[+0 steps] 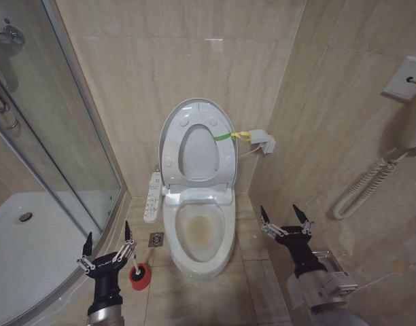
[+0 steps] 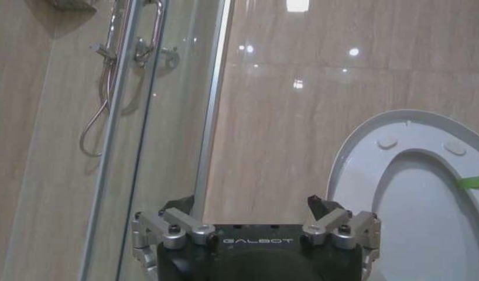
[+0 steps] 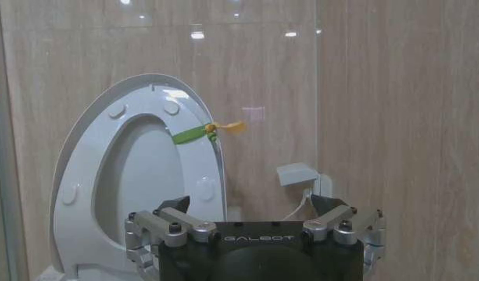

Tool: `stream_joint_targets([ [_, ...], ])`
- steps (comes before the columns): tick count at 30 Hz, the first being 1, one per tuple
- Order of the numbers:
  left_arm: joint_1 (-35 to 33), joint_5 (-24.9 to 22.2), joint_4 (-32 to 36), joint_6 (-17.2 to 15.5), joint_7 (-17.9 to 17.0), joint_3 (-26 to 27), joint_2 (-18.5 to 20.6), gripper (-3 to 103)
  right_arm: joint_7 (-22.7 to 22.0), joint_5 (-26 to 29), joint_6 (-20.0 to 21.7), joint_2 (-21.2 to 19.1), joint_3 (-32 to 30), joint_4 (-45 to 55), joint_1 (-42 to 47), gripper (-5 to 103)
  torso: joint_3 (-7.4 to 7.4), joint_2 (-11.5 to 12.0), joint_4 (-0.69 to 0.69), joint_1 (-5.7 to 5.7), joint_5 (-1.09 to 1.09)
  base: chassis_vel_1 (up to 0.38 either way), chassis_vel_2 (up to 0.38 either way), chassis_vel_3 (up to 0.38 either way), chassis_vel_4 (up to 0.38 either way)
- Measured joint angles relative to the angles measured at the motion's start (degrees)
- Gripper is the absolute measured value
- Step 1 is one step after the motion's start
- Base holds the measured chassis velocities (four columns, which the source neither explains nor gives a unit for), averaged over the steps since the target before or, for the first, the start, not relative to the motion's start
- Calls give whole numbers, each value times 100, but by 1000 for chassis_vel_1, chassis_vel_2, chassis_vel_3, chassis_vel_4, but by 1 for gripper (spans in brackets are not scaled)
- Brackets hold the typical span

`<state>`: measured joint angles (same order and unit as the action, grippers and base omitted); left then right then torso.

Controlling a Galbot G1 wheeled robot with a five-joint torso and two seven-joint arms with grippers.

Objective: Open the toilet lid, clean the toilet bowl with a toilet brush, close the toilet lid, and flush.

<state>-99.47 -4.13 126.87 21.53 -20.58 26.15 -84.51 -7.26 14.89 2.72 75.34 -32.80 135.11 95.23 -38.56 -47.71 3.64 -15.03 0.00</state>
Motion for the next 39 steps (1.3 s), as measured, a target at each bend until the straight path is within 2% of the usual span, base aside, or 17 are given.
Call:
stream_joint_targets([
  [16, -119, 169, 106, -6, -138, 67, -41, 99, 0, 0, 0, 0, 0, 0, 0, 100, 0, 0, 0, 0, 0, 0, 0, 0, 0],
  [23, -204, 140, -5, 180, -141, 397, 171, 99, 0, 0, 0, 0, 0, 0, 0, 100, 0, 0, 0, 0, 0, 0, 0, 0, 0],
  [39, -225, 147, -68, 217, -124, 398, 168, 99, 0, 0, 0, 0, 0, 0, 0, 100, 0, 0, 0, 0, 0, 0, 0, 0, 0],
])
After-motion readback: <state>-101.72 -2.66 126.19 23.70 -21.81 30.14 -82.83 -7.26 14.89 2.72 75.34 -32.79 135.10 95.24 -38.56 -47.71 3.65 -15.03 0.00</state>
